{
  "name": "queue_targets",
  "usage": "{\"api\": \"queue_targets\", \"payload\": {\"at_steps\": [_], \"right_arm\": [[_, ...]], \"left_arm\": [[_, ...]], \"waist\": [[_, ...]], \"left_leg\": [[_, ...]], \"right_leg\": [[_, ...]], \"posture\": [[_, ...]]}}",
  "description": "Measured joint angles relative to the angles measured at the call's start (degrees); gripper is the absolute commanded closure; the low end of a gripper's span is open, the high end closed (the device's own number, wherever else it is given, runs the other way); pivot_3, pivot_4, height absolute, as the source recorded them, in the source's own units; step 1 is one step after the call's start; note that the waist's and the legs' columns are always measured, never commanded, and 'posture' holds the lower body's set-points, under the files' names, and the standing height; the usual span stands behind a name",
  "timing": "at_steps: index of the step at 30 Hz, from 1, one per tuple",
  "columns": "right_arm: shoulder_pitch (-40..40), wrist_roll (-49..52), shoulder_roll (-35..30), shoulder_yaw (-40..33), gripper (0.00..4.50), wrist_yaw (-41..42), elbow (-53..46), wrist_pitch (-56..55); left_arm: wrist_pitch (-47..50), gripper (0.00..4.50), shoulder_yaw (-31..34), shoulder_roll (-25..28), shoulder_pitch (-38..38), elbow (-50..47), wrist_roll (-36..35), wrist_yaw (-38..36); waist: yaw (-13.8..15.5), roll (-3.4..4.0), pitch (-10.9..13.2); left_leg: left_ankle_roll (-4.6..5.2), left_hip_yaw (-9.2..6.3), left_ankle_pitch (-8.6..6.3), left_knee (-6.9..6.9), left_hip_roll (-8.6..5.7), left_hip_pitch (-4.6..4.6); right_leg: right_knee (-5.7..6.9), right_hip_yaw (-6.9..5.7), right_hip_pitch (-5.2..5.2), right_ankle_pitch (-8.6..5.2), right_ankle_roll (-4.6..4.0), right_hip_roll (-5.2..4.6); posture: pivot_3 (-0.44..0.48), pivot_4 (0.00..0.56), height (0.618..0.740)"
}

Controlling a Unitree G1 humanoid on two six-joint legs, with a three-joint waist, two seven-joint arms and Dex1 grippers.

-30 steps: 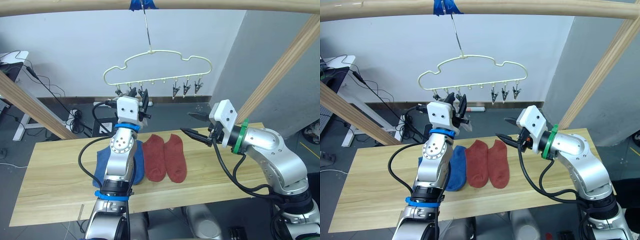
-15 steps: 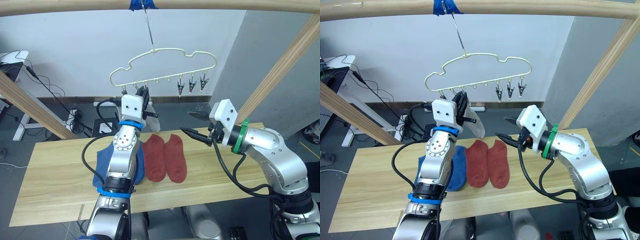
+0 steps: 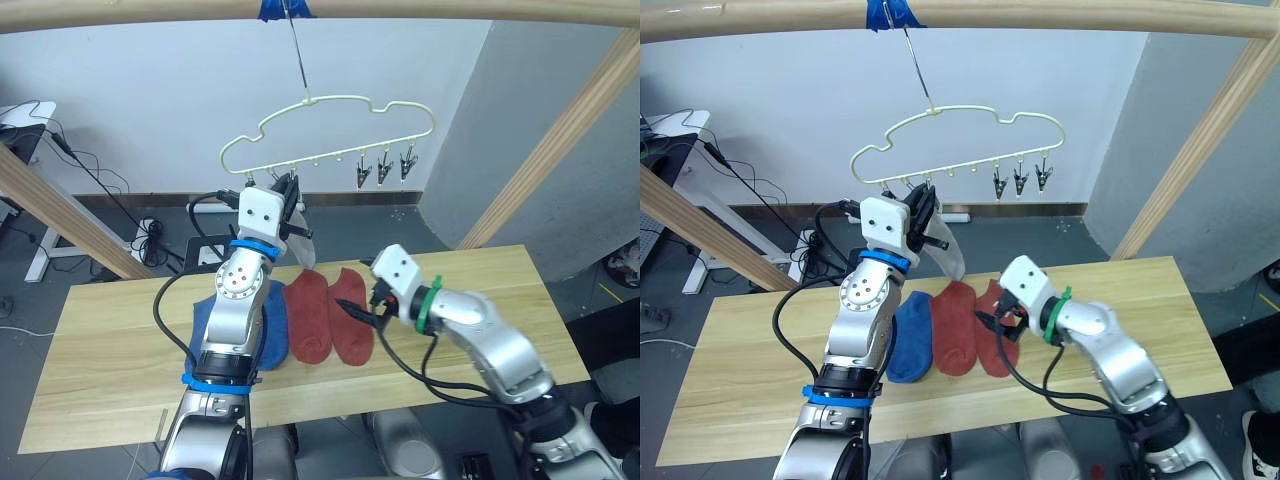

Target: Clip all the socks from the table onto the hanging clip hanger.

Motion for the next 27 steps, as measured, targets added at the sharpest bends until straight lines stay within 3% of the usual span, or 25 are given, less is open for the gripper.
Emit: {"api": "queue_targets", "payload": {"at_steps": [7,14,17,27], "right_arm": [[-3.8,-6.2,10.1,0.5,0.00,-9.3,22.9,-9.3],[-6.3,-8.1,13.4,-0.9,0.00,-11.3,35.8,-15.4],[-6.3,-7.9,14.6,-1.7,0.54,-11.3,39.2,-15.6],[-6.6,-8.1,15.4,-3.7,4.07,-10.6,41.5,-17.0]], "left_arm": [[1.1,4.36,0.4,1.3,0.3,-1.2,-0.4,-1.3],[1.5,4.36,0.4,2.2,0.7,-2.2,-0.4,-1.5],[2.1,4.36,0.4,2.3,0.9,-3.0,-0.4,-1.8],[2.5,4.36,0.5,2.7,1.6,-3.5,-0.3,-2.3]], "waist": [[0.1,0.00,0.0],[0.1,0.01,0.0],[0.2,0.01,0.0],[0.3,0.01,0.0]], "left_leg": [[0.00,-0.02,0.00,-0.02,0.01,-0.03],[-0.01,-0.02,-0.01,-0.06,0.01,-0.04],[-0.01,-0.03,-0.01,-0.06,0.02,-0.04],[-0.01,-0.03,-0.01,-0.03,0.01,0.00]], "right_leg": [[-0.03,-0.02,-0.02,0.11,-0.19,-0.01],[-0.03,-0.03,-0.04,0.14,-0.24,-0.01],[-0.02,-0.03,-0.04,0.14,-0.24,-0.01],[0.06,-0.03,-0.03,0.14,-0.23,-0.01]], "posture": [[-0.220,0.242,0.740],[-0.199,0.239,0.740],[-0.196,0.238,0.740],[-0.186,0.238,0.740]]}}
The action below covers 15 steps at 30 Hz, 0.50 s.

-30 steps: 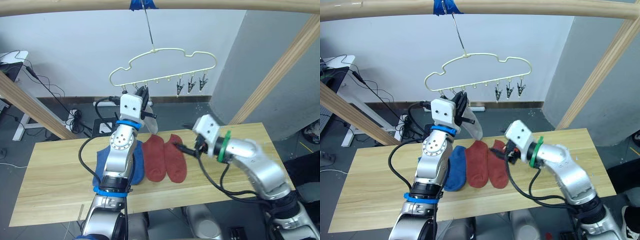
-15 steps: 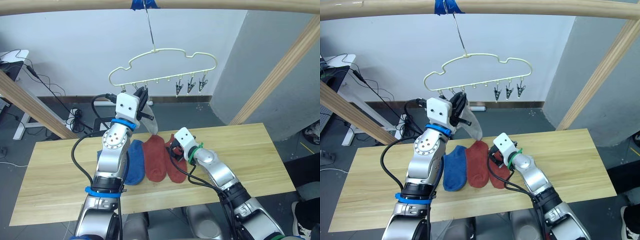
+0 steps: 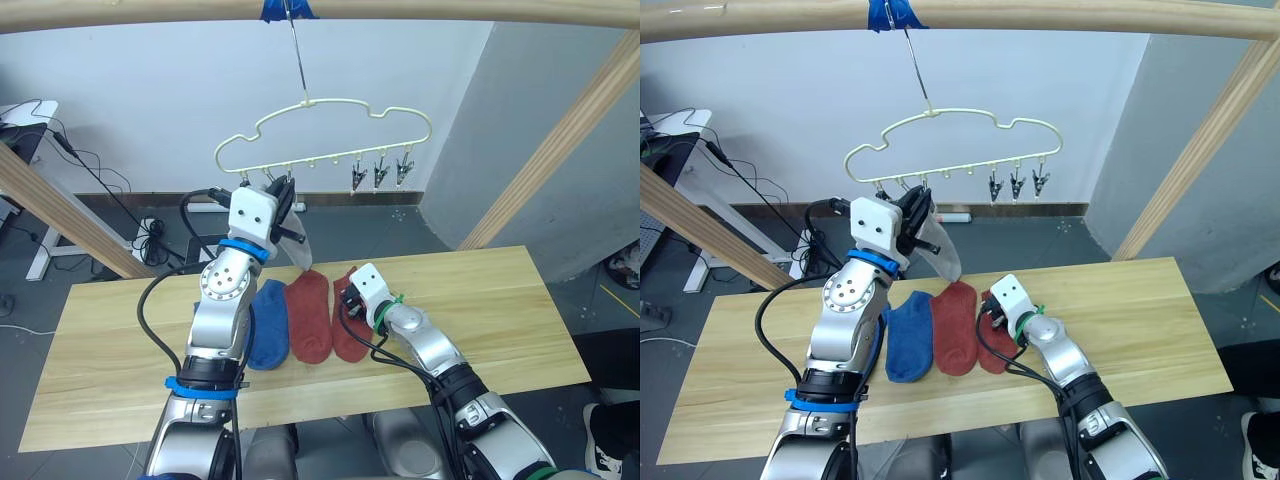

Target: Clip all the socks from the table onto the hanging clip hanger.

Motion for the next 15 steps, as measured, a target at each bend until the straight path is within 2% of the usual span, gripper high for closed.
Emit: {"api": "queue_targets", "payload": {"at_steps": [1,2,10,15], "right_arm": [[0.1,0.0,0.0,0.0,4.44,0.2,-0.1,-0.1],[0.3,-0.1,-0.1,0.1,4.50,0.5,-0.3,-0.2],[0.9,-2.0,-2.9,1.3,4.50,4.8,-8.4,0.1],[-2.1,-3.1,-3.6,4.0,4.50,8.4,-15.3,-0.9]], "left_arm": [[0.0,4.36,0.0,0.0,0.0,0.0,0.0,0.0],[0.1,4.36,0.0,0.0,0.1,-0.1,0.0,0.0],[1.4,4.36,0.2,0.1,0.2,-1.2,-0.9,-1.3],[5.0,4.36,1.1,0.1,-0.6,-2.0,-4.8,-3.1]], "waist": [[0.0,0.00,0.0],[0.0,0.00,0.0],[0.1,0.00,0.0],[0.0,0.00,0.0]], "left_leg": [[0.00,0.00,0.00,0.00,0.00,0.00],[0.00,0.00,0.00,0.00,0.00,0.00],[0.00,0.01,0.00,-0.02,0.00,-0.04],[0.00,0.01,0.00,-0.01,0.01,-0.07]], "right_leg": [[0.00,0.00,0.00,0.00,0.00,0.00],[0.00,0.00,0.00,0.00,0.00,0.00],[0.00,0.01,-0.06,-0.04,0.06,0.01],[0.02,0.01,-0.11,-0.09,0.15,0.01]], "posture": [[-0.186,0.238,0.740],[-0.186,0.238,0.740],[-0.195,0.244,0.740],[-0.195,0.244,0.740]]}}
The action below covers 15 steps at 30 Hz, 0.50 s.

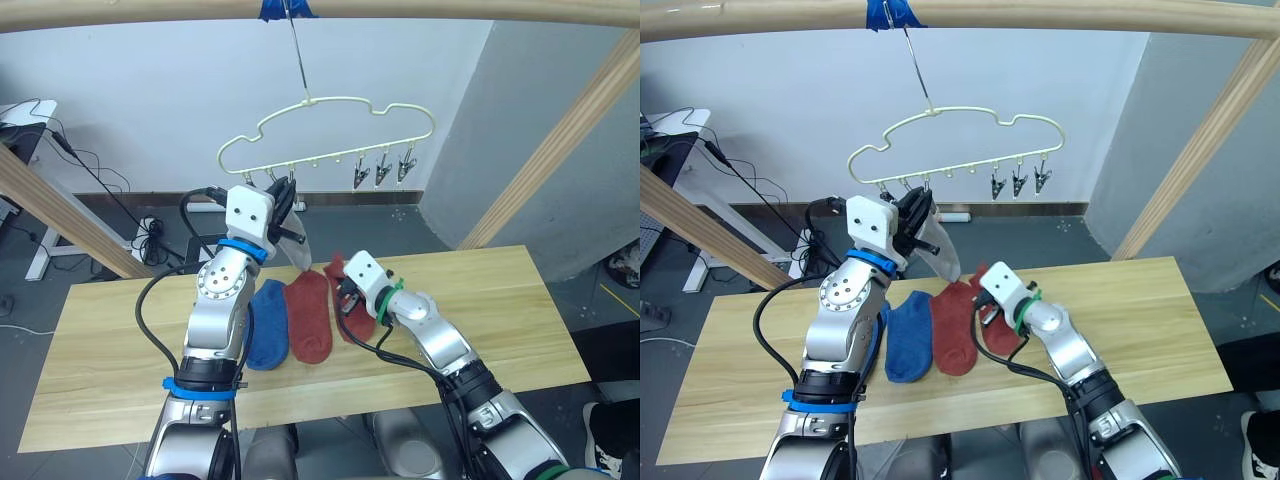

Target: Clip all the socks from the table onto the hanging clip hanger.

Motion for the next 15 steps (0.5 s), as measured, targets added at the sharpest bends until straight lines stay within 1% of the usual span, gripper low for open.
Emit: {"api": "queue_targets", "payload": {"at_steps": [5,15], "right_arm": [[-3.4,-1.3,0.0,0.9,4.50,1.1,-2.0,-2.8],[-6.7,-3.2,0.6,1.2,4.50,1.2,0.7,-6.4]], "left_arm": [[2.9,4.36,0.5,1.4,-1.1,-0.6,-2.4,-1.9],[7.9,4.36,1.3,2.3,-1.3,-2.8,-6.2,-3.5]], "waist": [[0.1,0.00,0.0],[0.0,0.00,0.0]], "left_leg": [[0.00,-0.01,0.00,-0.02,0.00,0.00],[-0.01,0.01,0.00,-0.03,0.00,-0.08]], "right_leg": [[-0.01,-0.01,-0.01,0.07,-0.12,0.00],[0.00,0.00,-0.11,0.10,-0.17,-0.02]], "posture": [[-0.188,0.243,0.740],[-0.221,0.251,0.740]]}}
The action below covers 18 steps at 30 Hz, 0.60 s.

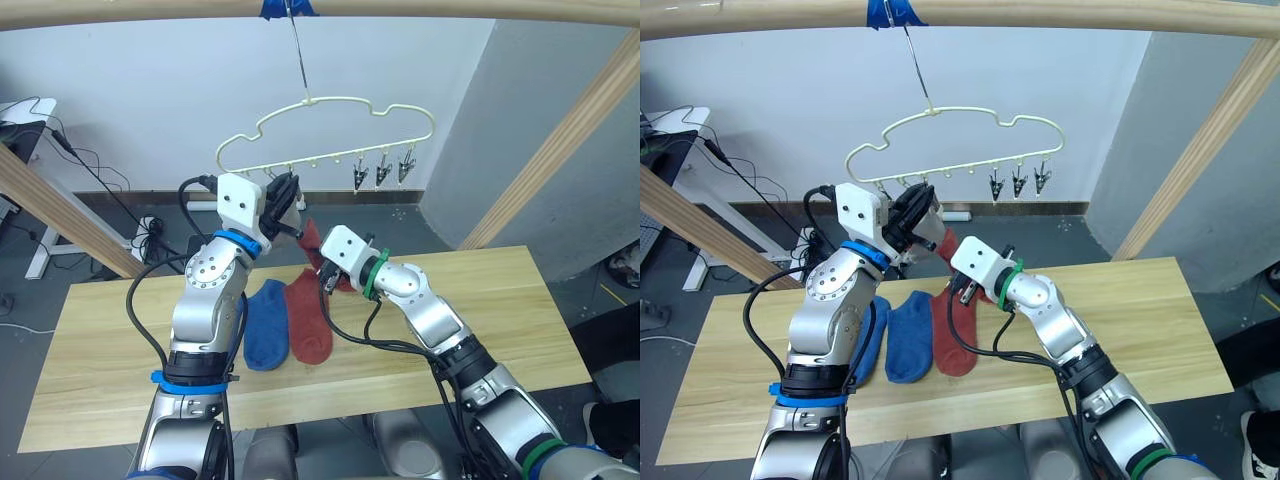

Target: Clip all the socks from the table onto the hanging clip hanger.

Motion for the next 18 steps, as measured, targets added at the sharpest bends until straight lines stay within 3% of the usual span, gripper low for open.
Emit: {"api": "queue_targets", "payload": {"at_steps": [18], "right_arm": [[-7.2,0.5,2.9,-3.2,4.50,-0.1,7.5,-1.9]], "left_arm": [[2.0,4.36,0.1,0.5,0.1,-1.1,-1.0,-1.1]], "waist": [[-0.1,0.01,0.0]], "left_leg": [[0.00,0.00,0.00,-0.02,0.00,0.00]], "right_leg": [[0.00,0.00,-0.02,0.00,-0.01,0.00]], "posture": [[-0.216,0.248,0.740]]}}
